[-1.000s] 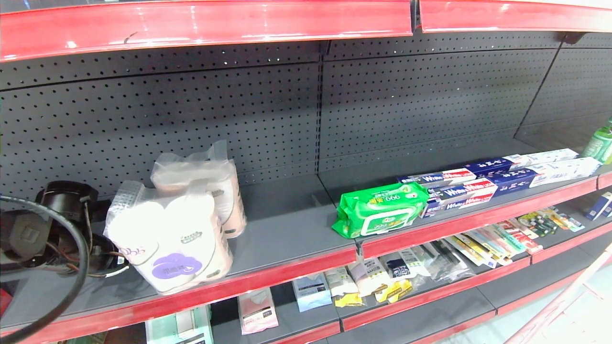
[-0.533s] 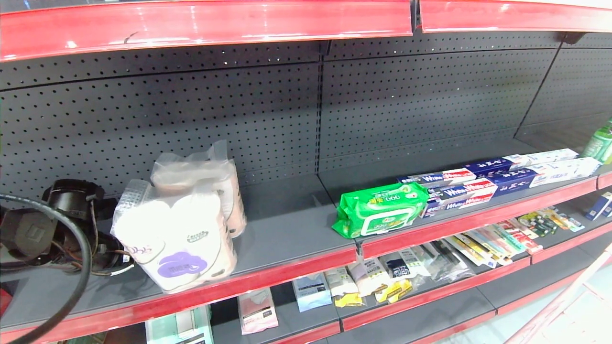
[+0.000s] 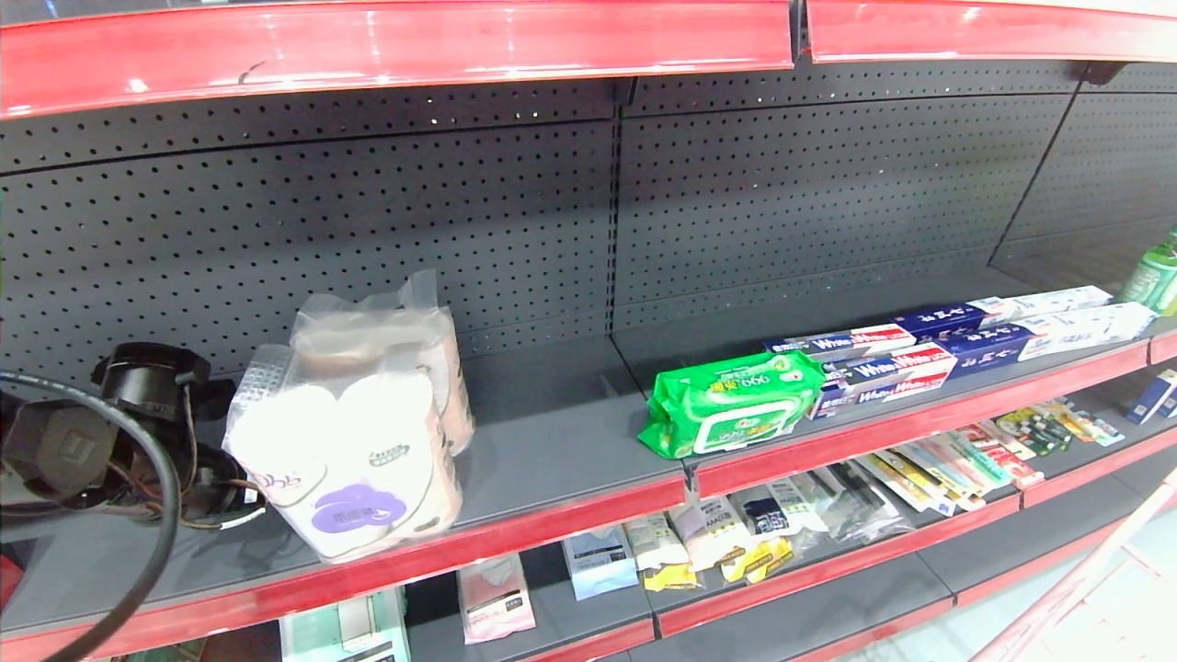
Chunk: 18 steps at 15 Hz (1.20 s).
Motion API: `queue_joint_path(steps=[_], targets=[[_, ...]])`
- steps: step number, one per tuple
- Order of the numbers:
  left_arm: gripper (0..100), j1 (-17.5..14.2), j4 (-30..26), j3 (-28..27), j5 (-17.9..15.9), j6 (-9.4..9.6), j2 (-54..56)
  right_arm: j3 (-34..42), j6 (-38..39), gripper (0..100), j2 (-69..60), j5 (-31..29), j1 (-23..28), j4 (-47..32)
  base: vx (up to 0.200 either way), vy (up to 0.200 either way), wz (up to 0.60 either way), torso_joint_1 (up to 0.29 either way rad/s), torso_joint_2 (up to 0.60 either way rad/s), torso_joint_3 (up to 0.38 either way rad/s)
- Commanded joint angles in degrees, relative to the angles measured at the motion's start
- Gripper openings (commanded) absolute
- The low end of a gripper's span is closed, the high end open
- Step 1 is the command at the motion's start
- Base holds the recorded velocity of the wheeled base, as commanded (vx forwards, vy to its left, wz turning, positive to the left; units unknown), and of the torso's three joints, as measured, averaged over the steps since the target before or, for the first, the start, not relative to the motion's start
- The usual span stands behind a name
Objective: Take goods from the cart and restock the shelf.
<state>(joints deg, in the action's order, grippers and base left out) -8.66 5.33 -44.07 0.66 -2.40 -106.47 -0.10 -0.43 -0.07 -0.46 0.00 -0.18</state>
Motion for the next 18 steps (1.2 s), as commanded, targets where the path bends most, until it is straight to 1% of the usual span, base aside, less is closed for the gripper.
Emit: queue_joint_path(steps=[1,4,16,18], targets=[[100,0.48,0.03,-0.05,0.04,0.03,0.04,0.01,-0.01,100,0.07,0.02,0.00,0.01,0.000,0.000,0.00,0.000,0.00,0.000],[100,1.18,0.03,-0.05,0.04,-0.50,-0.23,0.01,-0.01,100,0.07,0.02,0.00,0.01,0.000,0.000,0.00,0.000,0.00,0.000],[100,1.54,0.12,-0.14,0.04,-0.50,-0.23,0.01,-0.01,100,0.07,0.02,0.00,0.01,0.000,0.000,0.00,0.000,0.00,0.000],[100,1.54,0.91,-0.05,0.04,-0.50,-0.23,0.01,-0.01,100,0.07,0.02,0.00,0.01,0.000,0.000,0.00,0.000,0.00,0.000]])
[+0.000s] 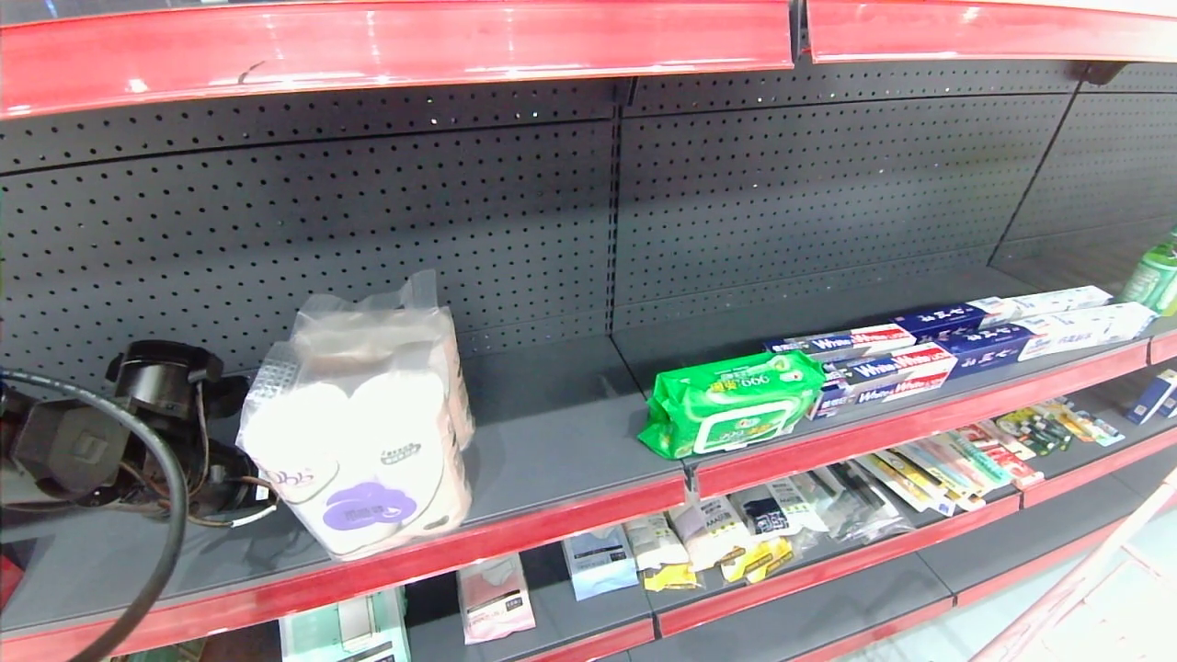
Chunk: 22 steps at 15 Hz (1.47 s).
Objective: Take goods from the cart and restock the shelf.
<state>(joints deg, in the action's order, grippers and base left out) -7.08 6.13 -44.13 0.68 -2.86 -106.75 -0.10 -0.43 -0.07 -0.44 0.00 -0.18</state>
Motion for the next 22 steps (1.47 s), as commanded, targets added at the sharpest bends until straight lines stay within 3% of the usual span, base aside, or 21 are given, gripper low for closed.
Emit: queue_joint_path(steps=[1,5,6,7,8,9,10,14,17,20,22], targets=[[100,-0.04,0.20,0.01,0.02,-0.04,0.05,0.01,-0.01,100,0.07,0.00,0.00,0.01,0.000,0.000,0.00,0.000,0.00,0.000],[100,-0.83,0.46,0.10,1.16,0.32,1.28,0.01,-0.01,100,0.07,0.00,0.00,0.01,0.000,0.000,0.00,0.000,0.00,0.000],[100,-2.23,0.46,0.10,2.22,1.46,2.51,0.01,-0.01,100,0.07,0.00,0.00,0.01,0.000,0.000,0.00,0.000,0.00,0.000],[100,-3.20,0.46,0.10,2.66,3.22,3.22,0.01,-0.01,100,0.07,0.00,0.00,0.01,0.000,0.000,0.00,0.000,0.00,0.000],[100,-6.36,0.46,0.45,2.39,8.75,5.59,0.01,-0.01,100,0.07,0.00,0.00,0.01,0.000,0.000,0.00,0.000,0.00,0.000],[100,-8.21,0.46,0.62,2.22,12.01,7.44,0.01,-0.01,100,0.07,0.00,0.00,0.01,0.000,0.000,0.00,0.000,0.00,0.000],[100,-9.44,0.46,0.54,2.13,14.03,9.46,0.01,-0.01,100,0.07,0.00,0.00,0.01,0.000,0.000,0.00,0.000,0.00,0.000],[100,-10.76,2.83,0.71,-1.47,13.32,18.07,0.01,-0.01,100,0.07,0.00,0.00,0.01,0.000,0.000,0.00,0.000,0.00,0.000],[100,-11.46,4.06,4.14,-3.32,7.87,25.01,0.01,-0.01,100,0.07,0.00,0.00,0.01,0.000,0.000,0.00,0.000,0.00,0.000],[100,-11.46,3.98,10.03,-3.67,7.79,36.26,0.01,-0.01,100,0.07,0.00,0.00,0.01,0.000,0.000,0.00,0.000,0.00,0.000],[100,-10.32,3.98,17.24,-8.24,9.28,49.62,0.01,-0.01,100,0.07,0.00,0.00,0.01,0.000,0.000,0.00,0.000,0.00,0.000]])
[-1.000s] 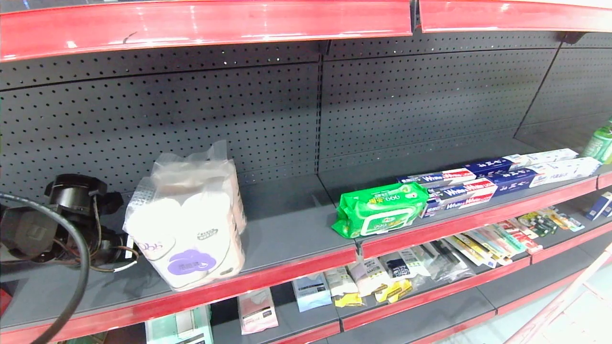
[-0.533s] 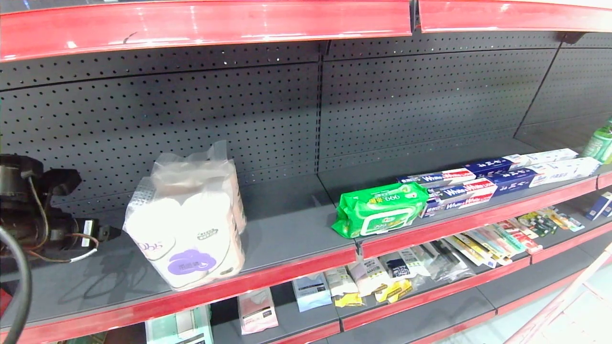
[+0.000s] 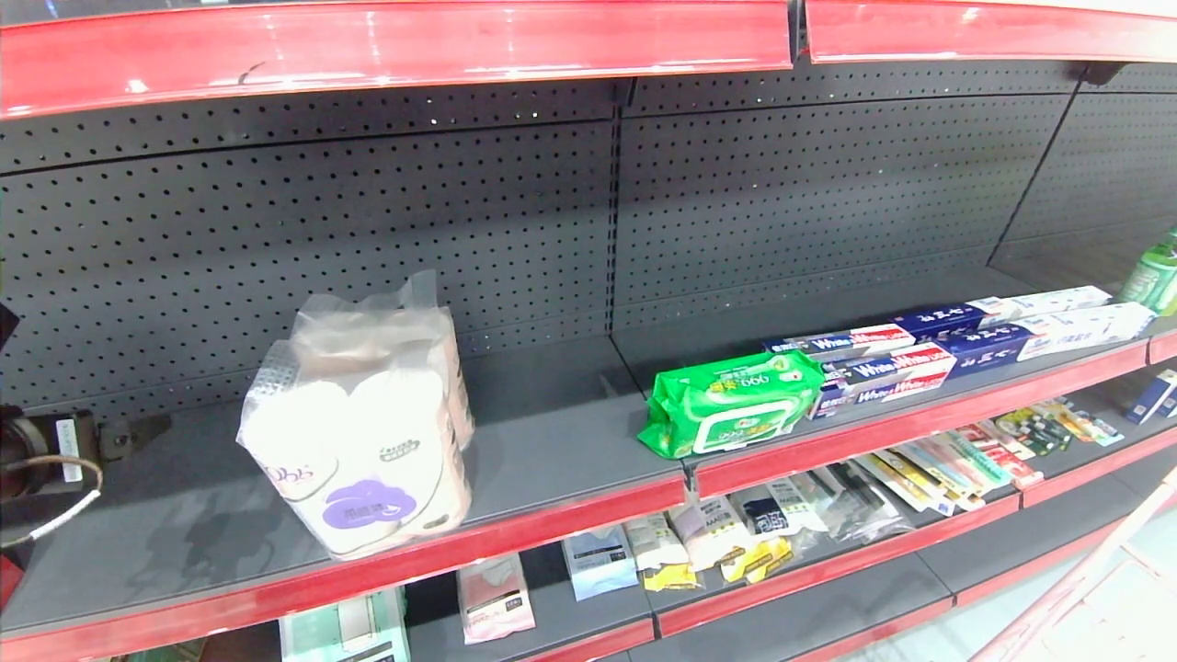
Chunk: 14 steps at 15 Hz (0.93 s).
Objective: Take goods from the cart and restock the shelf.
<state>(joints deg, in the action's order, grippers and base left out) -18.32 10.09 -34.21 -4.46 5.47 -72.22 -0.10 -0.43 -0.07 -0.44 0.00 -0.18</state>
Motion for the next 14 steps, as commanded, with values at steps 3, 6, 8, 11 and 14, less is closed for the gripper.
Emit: queue_joint_path(steps=[3,6,8,11,14], targets=[[100,3.38,-3.06,17.16,-11.09,1.91,41.72,0.01,-0.01,100,0.07,0.00,0.00,0.01,0.000,0.000,0.00,0.000,0.00,0.000],[100,3.64,-20.90,17.60,-12.33,0.94,62.99,0.01,-0.01,100,0.07,0.00,0.00,0.01,0.000,0.000,0.00,0.000,0.00,0.000],[100,3.64,-25.65,17.68,-11.89,-0.11,66.86,0.01,-0.01,100,0.07,-0.09,0.00,0.01,0.000,0.000,0.00,0.000,0.00,0.000],[100,3.56,-24.33,22.52,-8.11,-3.54,67.03,0.01,-0.01,100,0.07,0.00,0.00,0.01,0.000,0.000,0.00,0.000,0.00,0.000],[100,1.89,-15.19,30.43,-6.26,-2.05,68.61,0.01,-0.01,100,0.07,0.00,0.00,0.01,0.000,0.000,0.00,0.000,0.00,0.000]])
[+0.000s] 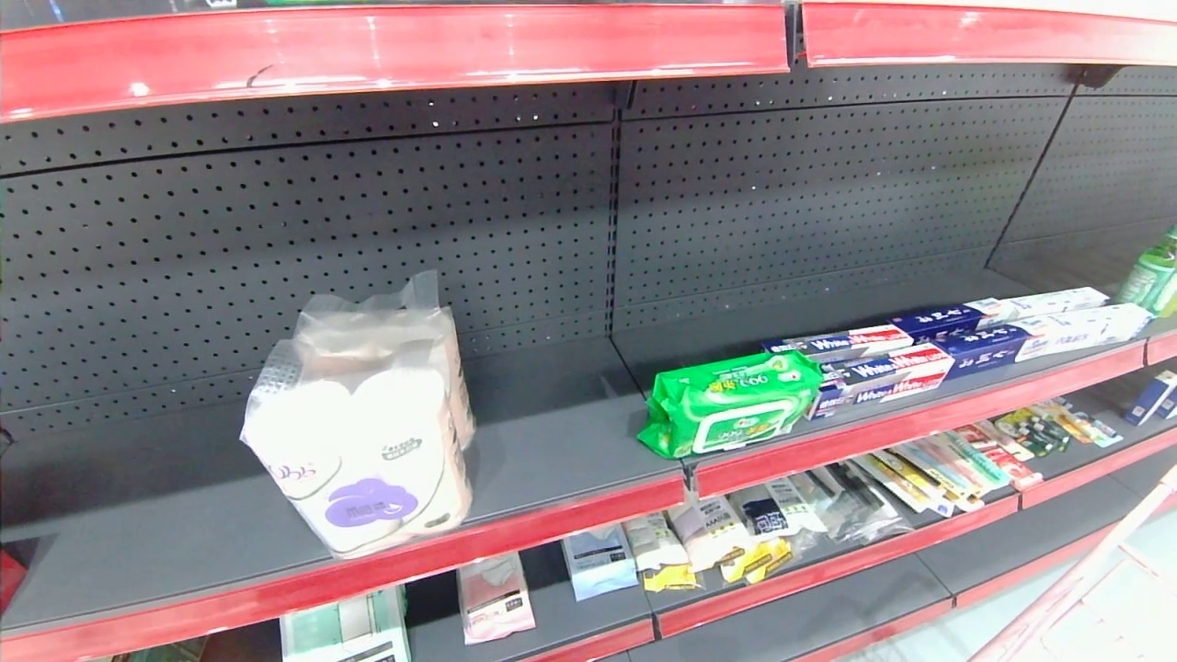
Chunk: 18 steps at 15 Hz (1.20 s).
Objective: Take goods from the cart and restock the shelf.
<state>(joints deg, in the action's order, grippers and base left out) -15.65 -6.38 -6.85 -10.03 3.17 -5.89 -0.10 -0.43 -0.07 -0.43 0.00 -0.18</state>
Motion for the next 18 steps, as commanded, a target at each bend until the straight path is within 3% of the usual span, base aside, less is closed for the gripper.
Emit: queue_joint_path(steps=[1,2,3,5,6,8,10,11,13,14,16,17,18], targets=[[100,-0.87,1.54,3.34,-5.96,0.26,2.72,0.01,-0.01,100,0.07,-0.01,0.00,0.01,0.000,0.000,0.00,0.000,0.00,0.000],[100,-1.22,1.81,3.51,-11.06,-0.97,4.39,0.01,-0.01,100,0.07,-0.01,0.00,0.01,0.000,0.000,0.00,0.000,0.00,0.000],[100,-2.10,2.51,3.86,-12.47,-3.43,5.89,0.01,-0.01,100,0.07,-0.01,0.00,0.01,0.000,0.000,0.00,0.000,0.00,0.000],[100,-2.28,3.48,4.21,-11.24,-3.70,5.89,0.01,-0.01,100,0.07,-0.01,0.00,0.01,0.000,0.000,0.00,0.000,0.00,0.000],[100,-2.45,3.48,4.13,-7.28,-3.61,5.89,0.01,-0.28,100,0.07,0.08,0.00,0.01,0.000,0.000,0.00,0.000,0.00,0.000],[100,-2.28,3.48,4.13,-5.96,-3.87,5.89,0.01,-0.10,100,0.07,0.08,0.00,0.01,0.000,0.000,0.00,0.000,0.00,0.000],[100,-1.57,3.56,4.21,-12.64,-4.22,3.87,0.01,-0.10,100,0.07,0.16,0.00,0.01,0.000,0.000,0.00,0.000,0.00,0.000],[100,-0.34,3.56,4.13,-17.65,-4.22,1.05,0.01,-0.10,100,0.07,0.16,0.00,0.01,0.000,0.000,0.00,0.000,0.00,0.000],[100,6.51,3.56,4.13,-18.88,-4.31,-0.26,0.01,-0.10,100,0.07,0.16,0.00,0.01,0.000,0.000,0.00,0.000,0.00,0.000],[100,10.73,3.56,4.13,-18.44,-4.40,-0.70,0.01,-0.19,100,0.07,0.16,0.00,0.01,0.000,0.000,0.00,0.000,0.00,0.000],[100,12.93,3.56,4.13,-17.92,-4.05,-0.18,0.01,-0.19,100,0.07,0.08,0.00,0.09,0.000,0.000,0.00,0.000,0.00,0.000],[100,12.40,3.74,4.39,-11.68,-2.64,0.97,0.01,-0.19,100,0.07,0.08,0.00,0.01,0.000,0.000,0.00,0.000,0.00,0.000],[100,12.40,4.71,4.92,-2.27,-1.76,0.97,0.01,-0.19,100,0.07,0.16,0.00,0.01,0.000,0.000,0.00,0.000,0.00,0.000]])
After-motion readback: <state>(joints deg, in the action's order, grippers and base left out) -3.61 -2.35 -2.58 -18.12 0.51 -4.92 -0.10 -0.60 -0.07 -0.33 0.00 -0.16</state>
